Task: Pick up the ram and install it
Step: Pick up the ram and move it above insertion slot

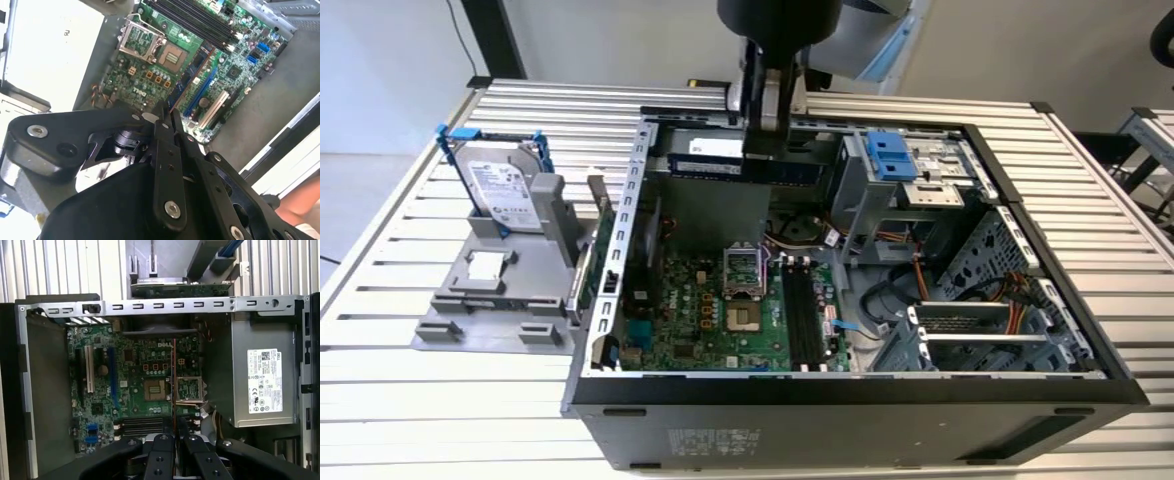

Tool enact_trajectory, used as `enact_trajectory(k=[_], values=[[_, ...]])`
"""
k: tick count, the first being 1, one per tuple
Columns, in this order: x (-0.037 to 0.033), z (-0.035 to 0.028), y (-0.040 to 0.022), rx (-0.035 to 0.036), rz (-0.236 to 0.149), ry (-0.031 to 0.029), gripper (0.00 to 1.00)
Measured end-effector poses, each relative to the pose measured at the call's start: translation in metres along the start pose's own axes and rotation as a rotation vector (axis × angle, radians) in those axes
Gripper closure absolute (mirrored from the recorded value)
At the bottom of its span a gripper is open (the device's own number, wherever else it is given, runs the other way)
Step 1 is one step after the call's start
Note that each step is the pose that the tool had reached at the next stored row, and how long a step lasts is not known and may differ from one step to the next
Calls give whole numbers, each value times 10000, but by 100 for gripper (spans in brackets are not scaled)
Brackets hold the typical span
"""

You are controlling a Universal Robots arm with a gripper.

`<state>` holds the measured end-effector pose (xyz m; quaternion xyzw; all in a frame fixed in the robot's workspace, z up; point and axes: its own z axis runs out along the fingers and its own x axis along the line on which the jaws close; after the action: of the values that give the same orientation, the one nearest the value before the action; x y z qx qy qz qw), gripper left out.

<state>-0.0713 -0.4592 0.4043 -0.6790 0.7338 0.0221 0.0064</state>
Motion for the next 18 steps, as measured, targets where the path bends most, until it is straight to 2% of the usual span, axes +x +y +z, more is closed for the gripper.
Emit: enact_trajectory(k=[8,14,18], values=[[-44,-1,-80,0,-2,1,100],[-52,0,-97,0,-4,0,100],[-67,-2,-171,-1,-2,0,100]])
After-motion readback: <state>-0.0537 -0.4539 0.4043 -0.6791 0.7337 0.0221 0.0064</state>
